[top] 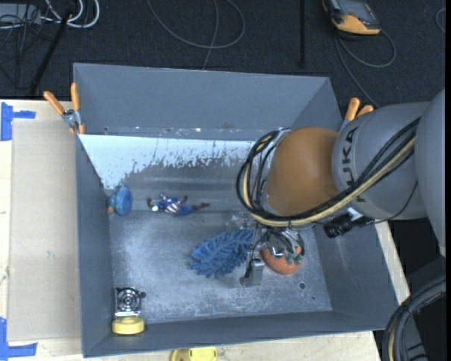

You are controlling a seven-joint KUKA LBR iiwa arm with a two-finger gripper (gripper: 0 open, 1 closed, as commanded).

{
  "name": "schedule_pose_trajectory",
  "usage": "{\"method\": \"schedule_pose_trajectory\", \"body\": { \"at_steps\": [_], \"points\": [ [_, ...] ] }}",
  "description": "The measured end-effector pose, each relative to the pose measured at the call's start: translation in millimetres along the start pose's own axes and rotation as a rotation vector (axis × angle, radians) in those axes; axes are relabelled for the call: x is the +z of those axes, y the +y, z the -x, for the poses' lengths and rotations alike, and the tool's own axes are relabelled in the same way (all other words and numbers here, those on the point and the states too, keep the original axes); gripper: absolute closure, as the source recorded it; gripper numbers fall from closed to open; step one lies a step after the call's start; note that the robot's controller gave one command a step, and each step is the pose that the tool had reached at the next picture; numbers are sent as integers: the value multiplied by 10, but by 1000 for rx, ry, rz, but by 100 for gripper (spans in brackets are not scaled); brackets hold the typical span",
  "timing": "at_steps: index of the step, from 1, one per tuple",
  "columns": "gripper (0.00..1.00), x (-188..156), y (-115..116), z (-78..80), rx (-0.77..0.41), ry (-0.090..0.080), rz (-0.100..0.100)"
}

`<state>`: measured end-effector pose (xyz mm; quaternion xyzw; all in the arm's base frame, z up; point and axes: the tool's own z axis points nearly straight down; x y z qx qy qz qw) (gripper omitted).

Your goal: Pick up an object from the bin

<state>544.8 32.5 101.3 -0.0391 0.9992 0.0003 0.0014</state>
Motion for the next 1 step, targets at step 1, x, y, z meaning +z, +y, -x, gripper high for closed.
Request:
{"method": "schedule_pose_trajectory", "body": {
  "at_steps": [1],
  "points": [
    [100,171,137,110,182,2,-1]
  ]
}}
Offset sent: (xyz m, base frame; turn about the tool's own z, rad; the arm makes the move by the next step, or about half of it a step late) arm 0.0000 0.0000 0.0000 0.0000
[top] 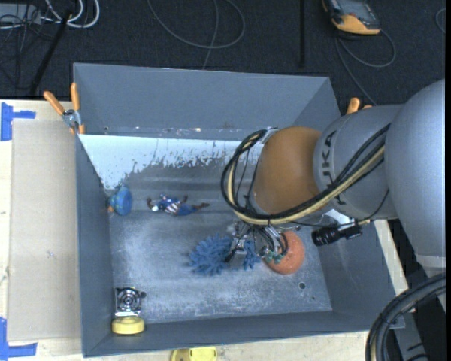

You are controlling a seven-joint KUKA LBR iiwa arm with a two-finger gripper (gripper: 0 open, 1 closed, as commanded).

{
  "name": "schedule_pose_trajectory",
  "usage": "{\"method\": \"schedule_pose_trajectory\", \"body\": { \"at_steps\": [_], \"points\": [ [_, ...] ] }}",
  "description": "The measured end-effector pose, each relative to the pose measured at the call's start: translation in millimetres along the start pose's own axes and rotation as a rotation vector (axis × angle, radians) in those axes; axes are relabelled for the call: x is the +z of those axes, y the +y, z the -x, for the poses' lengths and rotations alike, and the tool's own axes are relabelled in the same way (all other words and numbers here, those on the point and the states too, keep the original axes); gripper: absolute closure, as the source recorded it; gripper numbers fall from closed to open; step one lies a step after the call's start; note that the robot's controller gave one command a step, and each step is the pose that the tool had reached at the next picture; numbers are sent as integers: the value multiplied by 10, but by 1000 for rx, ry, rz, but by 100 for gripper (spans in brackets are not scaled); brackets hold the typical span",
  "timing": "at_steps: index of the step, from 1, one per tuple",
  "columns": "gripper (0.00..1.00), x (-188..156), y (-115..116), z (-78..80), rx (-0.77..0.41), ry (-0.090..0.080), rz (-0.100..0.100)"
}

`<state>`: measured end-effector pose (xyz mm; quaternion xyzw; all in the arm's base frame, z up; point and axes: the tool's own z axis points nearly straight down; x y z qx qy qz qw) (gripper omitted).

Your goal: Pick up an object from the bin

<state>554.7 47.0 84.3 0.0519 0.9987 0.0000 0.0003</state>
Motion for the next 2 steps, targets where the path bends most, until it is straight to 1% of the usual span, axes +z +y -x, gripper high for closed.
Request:
{"method": "schedule_pose_trajectory", "body": {
  "at_steps": [1,2],
  "points": [
    [100,0,0,0,0,0,0],
    [100,-1397,325,315,38,-2,1]
  ]
}}
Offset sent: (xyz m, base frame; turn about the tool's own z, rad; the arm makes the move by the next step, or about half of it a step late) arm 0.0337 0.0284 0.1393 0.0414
